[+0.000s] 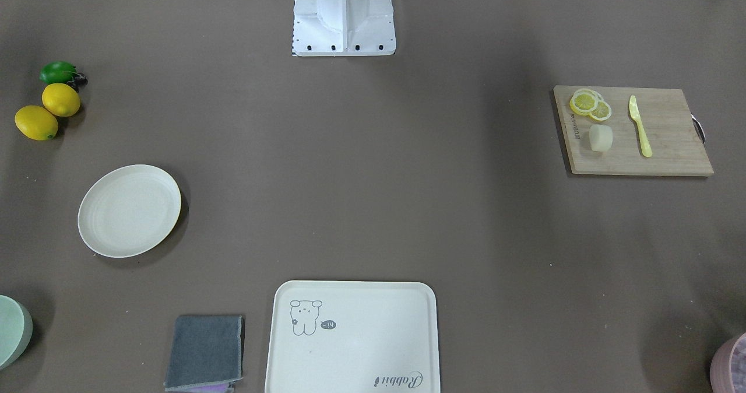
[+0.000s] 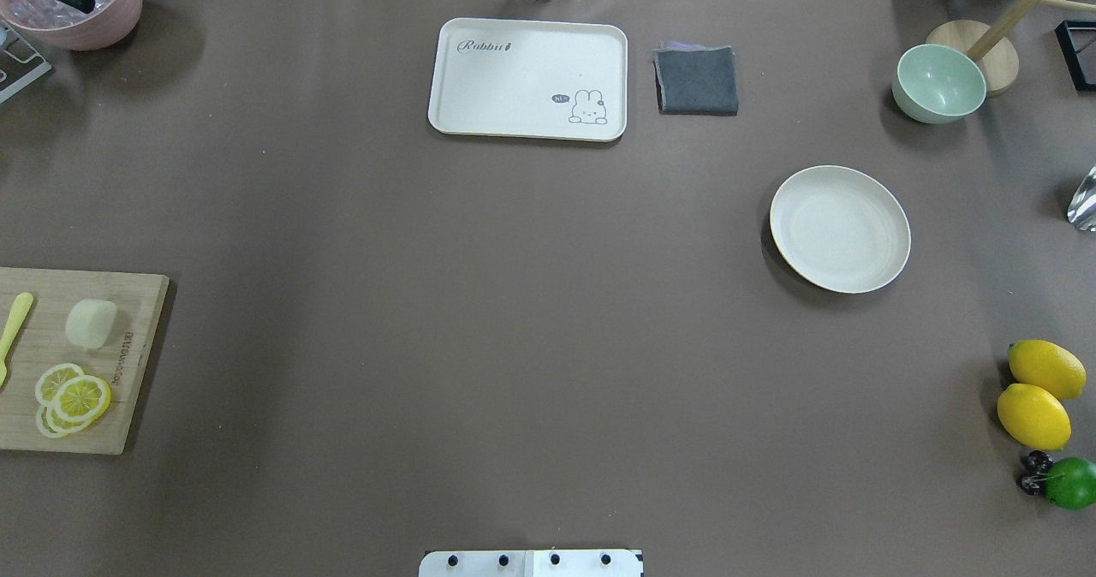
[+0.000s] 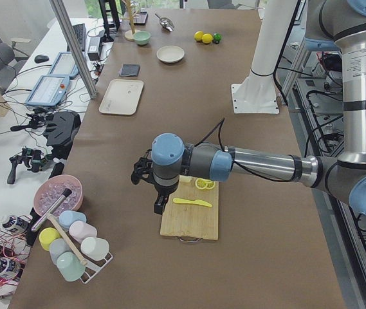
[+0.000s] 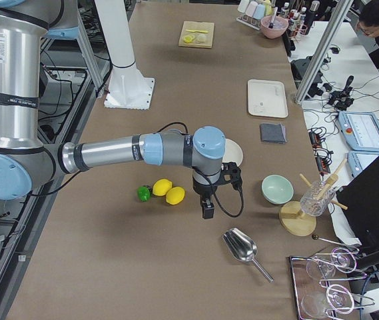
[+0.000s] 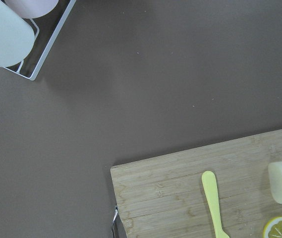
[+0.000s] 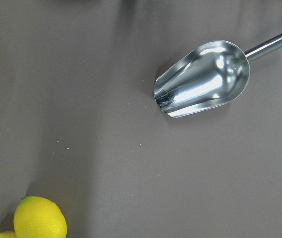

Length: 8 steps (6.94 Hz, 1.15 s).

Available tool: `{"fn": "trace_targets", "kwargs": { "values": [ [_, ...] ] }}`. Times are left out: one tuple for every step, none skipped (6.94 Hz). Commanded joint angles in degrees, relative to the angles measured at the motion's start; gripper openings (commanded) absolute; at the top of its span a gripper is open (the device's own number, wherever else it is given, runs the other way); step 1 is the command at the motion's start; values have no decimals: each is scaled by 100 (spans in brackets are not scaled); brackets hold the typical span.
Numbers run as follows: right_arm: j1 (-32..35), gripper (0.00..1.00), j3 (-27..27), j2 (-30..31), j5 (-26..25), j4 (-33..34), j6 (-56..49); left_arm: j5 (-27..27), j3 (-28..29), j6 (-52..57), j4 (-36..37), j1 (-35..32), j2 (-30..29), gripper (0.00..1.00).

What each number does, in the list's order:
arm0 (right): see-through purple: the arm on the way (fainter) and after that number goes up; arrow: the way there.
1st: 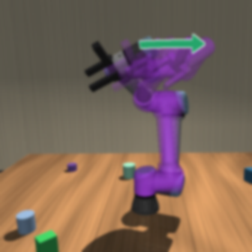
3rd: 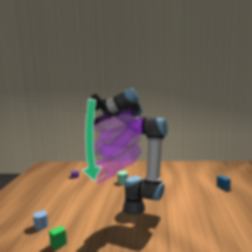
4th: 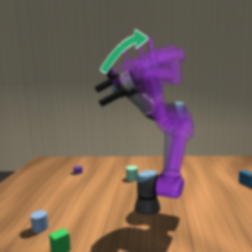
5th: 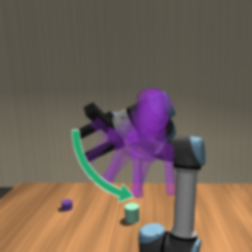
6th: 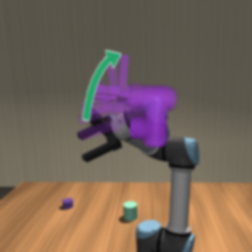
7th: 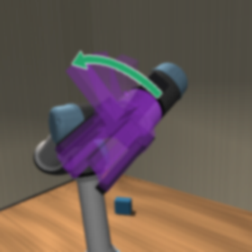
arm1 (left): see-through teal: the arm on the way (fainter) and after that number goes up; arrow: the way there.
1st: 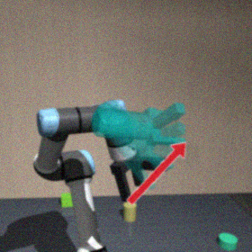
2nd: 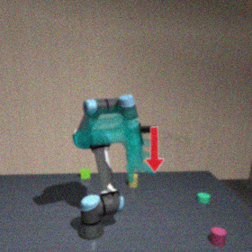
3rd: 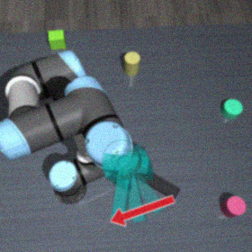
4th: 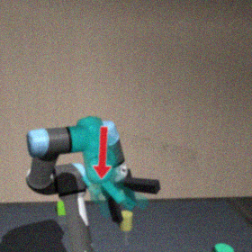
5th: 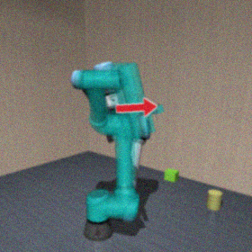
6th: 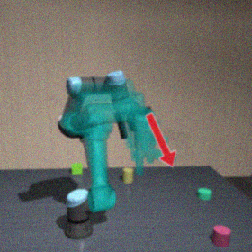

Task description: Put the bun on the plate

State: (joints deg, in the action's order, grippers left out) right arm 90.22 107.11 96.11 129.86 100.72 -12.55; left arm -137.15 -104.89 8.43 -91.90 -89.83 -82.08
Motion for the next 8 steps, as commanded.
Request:
{"fn": "trace_targets", "kwargs": {
  "values": [
    [13, 100, -23, -31, 4, 18, 24, -4, -66, -8, -29, 0, 17, 98],
    [13, 100, -23, -40, 48, 9, 68, -4, -67, 9, -81, 9, 8, 98],
    [13, 100, -23, -31, 118, -17, 60, -4, -58, 10, -178, 53, 17, 98],
    [13, 100, -23, -14, 197, -26, 68, 4, -14, 10, -205, 88, 17, 98],
    [13, 100, -41, 4, 163, -35, 33, 4, -49, -34, -188, 175, 17, 98],
    [13, 100, -15, 30, 310, 8, 68, 22, -23, -34, -196, 176, 8, 98],
    [13, 100, -58, 74, 460, 0, 68, 22, -32, -43, -188, 176, 17, 98],
    [13, 100, -85, 83, 470, -17, 68, 22, -66, -52, -187, 159, 26, 98]
  ]
}}
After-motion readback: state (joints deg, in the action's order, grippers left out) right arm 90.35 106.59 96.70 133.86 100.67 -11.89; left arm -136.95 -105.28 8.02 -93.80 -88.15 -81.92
